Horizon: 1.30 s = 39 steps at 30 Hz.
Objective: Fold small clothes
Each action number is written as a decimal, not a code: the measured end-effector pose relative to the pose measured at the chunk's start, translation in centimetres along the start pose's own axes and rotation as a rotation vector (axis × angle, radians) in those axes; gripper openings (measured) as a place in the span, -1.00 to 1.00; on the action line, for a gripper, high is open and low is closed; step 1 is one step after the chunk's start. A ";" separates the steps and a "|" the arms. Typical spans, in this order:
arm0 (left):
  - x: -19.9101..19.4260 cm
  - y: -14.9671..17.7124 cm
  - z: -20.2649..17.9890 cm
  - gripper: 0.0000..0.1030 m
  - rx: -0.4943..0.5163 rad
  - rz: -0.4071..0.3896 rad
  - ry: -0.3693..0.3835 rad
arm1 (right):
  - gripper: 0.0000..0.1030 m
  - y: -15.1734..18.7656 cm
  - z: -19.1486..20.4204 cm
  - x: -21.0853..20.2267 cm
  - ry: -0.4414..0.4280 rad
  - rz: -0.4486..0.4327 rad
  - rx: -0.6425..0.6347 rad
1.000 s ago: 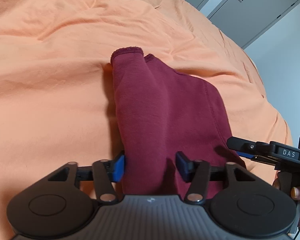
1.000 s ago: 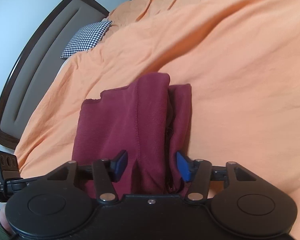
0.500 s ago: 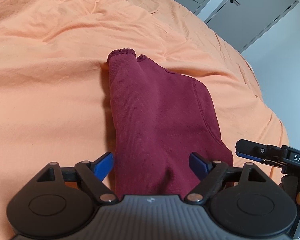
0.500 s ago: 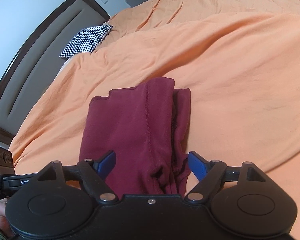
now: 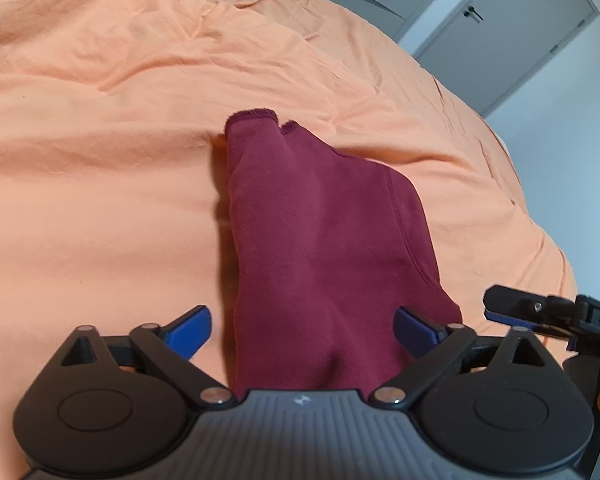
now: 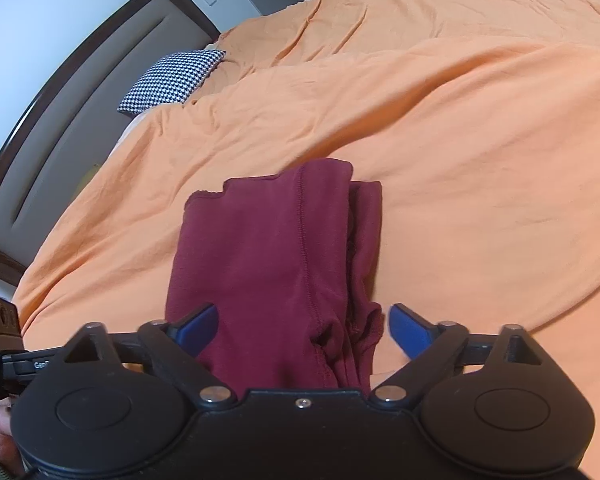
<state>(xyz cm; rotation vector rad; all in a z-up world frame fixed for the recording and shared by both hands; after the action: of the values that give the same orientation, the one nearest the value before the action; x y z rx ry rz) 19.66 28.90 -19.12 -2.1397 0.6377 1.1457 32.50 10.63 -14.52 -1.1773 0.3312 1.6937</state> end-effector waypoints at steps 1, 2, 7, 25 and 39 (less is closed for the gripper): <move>0.1 -0.1 0.1 0.99 -0.003 -0.005 0.000 | 0.92 0.0 -0.1 0.1 0.006 -0.004 0.000; 0.3 -0.2 0.0 0.99 0.013 -0.001 -0.008 | 0.93 -0.1 -0.1 0.3 0.014 -0.004 -0.002; 0.7 -0.5 -0.4 0.99 0.130 -0.025 -0.148 | 0.99 -1.2 -0.3 1.3 0.023 0.052 0.031; -9.3 7.3 -4.5 0.99 0.060 -0.043 -0.338 | 0.99 5.0 3.7 -4.6 0.118 0.064 -0.129; -21.6 14.9 -14.0 0.99 0.020 -0.180 -0.394 | 0.99 10.9 6.3 -21.4 0.044 -0.094 -0.252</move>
<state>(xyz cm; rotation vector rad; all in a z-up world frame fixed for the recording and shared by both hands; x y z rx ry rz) 6.57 11.26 0.96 -1.8362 0.2709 1.3981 20.37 -2.25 2.85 -1.3933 0.0878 1.6633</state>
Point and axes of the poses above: each gripper's, at about its wrist camera, not at the fingertips, and x roughly the way its jaws point, z to its left, y to its underside, the point moved 2 cm from there along x, roughly the way its jaws point, and after that the axes turned 7 degrees about z, right-handed, at the moved point
